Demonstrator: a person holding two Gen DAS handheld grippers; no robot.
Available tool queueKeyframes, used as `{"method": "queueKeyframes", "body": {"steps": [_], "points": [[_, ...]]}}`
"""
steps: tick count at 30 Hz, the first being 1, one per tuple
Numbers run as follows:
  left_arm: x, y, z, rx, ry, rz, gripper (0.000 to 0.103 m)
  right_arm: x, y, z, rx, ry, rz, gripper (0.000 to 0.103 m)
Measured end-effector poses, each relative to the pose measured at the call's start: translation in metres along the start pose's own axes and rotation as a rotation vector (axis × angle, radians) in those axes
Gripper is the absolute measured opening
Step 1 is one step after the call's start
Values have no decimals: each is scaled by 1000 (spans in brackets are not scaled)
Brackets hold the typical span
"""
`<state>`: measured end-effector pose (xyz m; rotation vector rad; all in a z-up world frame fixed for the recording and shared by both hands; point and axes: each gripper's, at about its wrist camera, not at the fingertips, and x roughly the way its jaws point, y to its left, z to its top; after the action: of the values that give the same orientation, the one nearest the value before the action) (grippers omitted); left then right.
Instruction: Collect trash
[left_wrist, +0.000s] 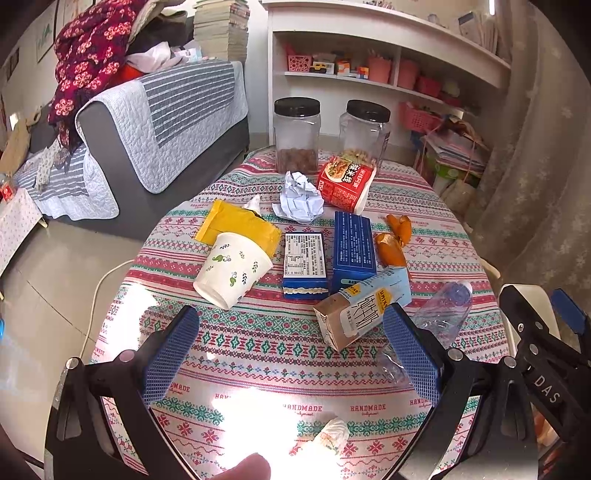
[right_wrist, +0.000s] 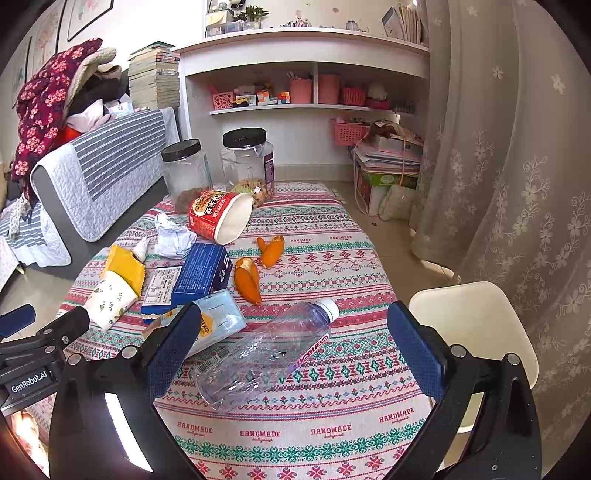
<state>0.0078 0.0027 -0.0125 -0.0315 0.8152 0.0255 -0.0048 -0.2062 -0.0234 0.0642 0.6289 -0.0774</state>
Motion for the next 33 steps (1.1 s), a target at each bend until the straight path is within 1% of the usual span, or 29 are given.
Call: {"method": "queueKeyframes", "body": {"steps": [23,33], "points": [[2,1,0,-6,13,8,97,0,1,0,-1,2,-1,96],[4,3,-1,-8,23,16,97,4,-1,-6,-4,19,-10,96]]}}
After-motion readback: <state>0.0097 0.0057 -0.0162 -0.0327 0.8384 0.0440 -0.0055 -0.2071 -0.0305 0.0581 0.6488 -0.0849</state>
